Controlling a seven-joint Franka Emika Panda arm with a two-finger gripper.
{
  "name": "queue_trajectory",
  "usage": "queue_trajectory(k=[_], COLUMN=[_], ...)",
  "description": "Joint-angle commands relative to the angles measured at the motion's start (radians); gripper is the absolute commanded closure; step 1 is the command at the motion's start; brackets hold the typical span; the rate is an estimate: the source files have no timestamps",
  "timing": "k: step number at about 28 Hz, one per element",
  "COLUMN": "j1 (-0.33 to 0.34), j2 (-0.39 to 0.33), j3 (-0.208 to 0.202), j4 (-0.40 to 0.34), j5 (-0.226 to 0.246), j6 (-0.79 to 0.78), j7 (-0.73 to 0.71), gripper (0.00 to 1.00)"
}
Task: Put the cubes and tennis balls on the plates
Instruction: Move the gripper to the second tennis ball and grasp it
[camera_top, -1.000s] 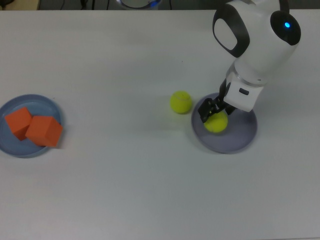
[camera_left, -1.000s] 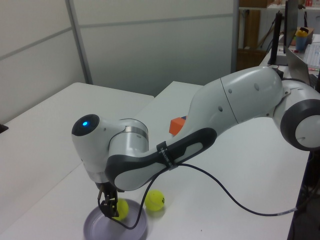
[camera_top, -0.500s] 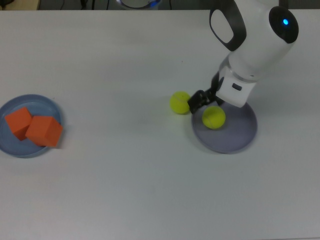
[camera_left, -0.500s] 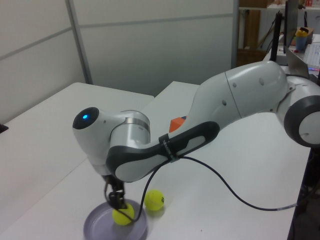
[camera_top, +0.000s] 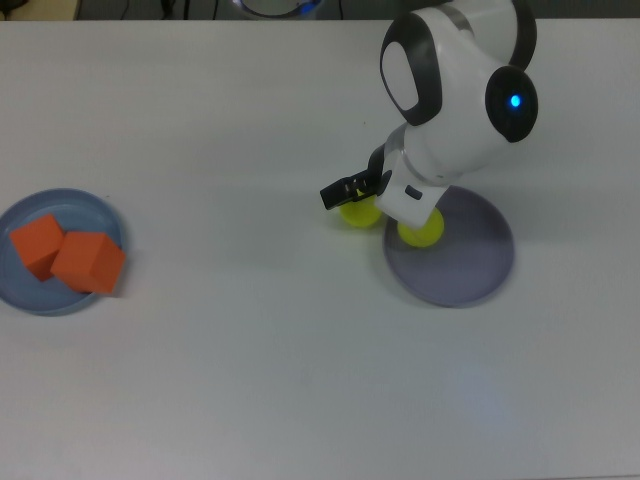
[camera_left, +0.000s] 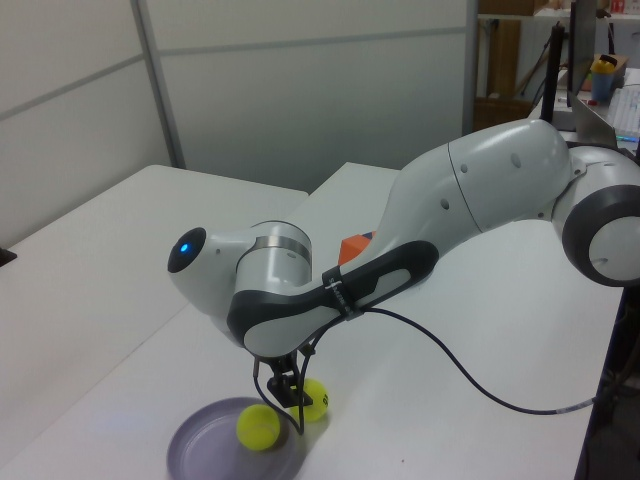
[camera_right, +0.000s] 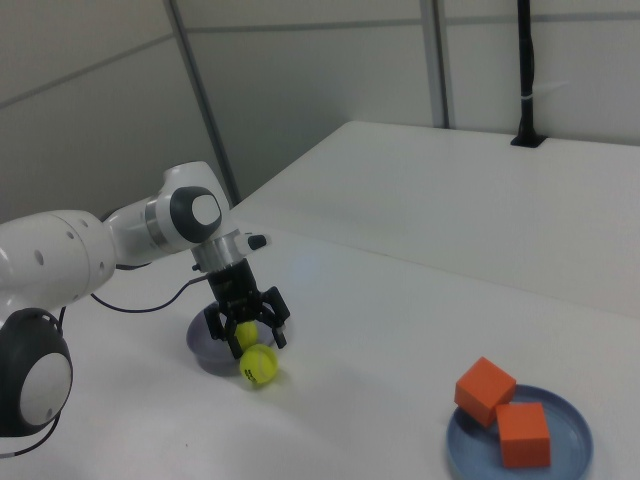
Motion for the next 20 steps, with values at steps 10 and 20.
queue_trajectory(k=[10, 20], j1=[0.001, 0.001], j2=[0.017, 0.023], j3=[-0.005, -0.005], j4=[-0.052, -0.042], j5=[-0.04, -0.042], j6=[0.018, 0.05], j7=[-0.008, -0.003], gripper=[0.0, 1.0])
